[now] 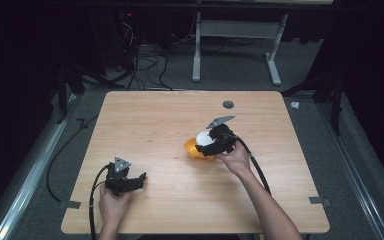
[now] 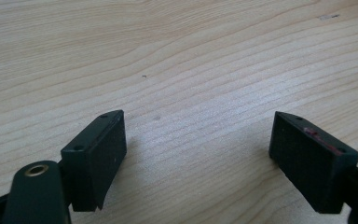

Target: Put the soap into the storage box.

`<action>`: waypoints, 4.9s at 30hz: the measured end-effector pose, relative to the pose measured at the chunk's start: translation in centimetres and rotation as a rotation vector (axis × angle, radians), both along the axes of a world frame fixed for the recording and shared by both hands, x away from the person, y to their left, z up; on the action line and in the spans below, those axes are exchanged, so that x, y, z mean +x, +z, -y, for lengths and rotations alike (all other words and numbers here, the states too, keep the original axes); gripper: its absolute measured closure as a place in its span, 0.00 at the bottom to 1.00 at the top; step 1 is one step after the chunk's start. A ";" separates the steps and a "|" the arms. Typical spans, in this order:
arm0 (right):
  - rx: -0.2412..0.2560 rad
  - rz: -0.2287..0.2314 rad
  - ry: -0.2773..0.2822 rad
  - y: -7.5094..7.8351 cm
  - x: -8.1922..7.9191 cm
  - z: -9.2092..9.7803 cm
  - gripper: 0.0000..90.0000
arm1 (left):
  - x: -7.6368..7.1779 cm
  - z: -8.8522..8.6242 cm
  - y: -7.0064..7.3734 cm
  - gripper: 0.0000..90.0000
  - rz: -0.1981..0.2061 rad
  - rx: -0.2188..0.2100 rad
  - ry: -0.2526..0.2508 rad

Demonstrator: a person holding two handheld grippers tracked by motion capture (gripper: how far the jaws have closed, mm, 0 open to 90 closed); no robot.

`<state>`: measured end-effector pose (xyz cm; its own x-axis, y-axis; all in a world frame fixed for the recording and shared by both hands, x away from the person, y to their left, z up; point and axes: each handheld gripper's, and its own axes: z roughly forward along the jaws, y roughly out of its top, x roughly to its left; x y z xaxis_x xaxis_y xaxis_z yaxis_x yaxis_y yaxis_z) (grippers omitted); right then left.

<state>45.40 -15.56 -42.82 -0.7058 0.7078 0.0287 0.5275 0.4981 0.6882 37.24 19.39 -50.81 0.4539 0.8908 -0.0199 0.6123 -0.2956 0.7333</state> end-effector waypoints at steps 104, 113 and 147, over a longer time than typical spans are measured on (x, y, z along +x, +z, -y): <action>0.154 0.060 -0.099 2.3 -1.9 5.5 0.30 | 0.0 0.0 0.0 0.22 0.000 0.001 0.000; 0.174 0.079 -0.123 2.8 -2.5 6.7 0.30 | 0.0 0.0 0.0 0.22 0.000 0.001 0.000; 0.190 0.155 -0.181 4.0 -5.6 9.8 0.31 | 0.0 0.0 0.0 0.22 0.001 0.002 -0.001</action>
<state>39.83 -25.31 -38.85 -0.5753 0.8146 0.0742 0.4775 0.2608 0.8391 37.23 19.37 -50.80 0.4550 0.8903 -0.0179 0.6116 -0.2978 0.7330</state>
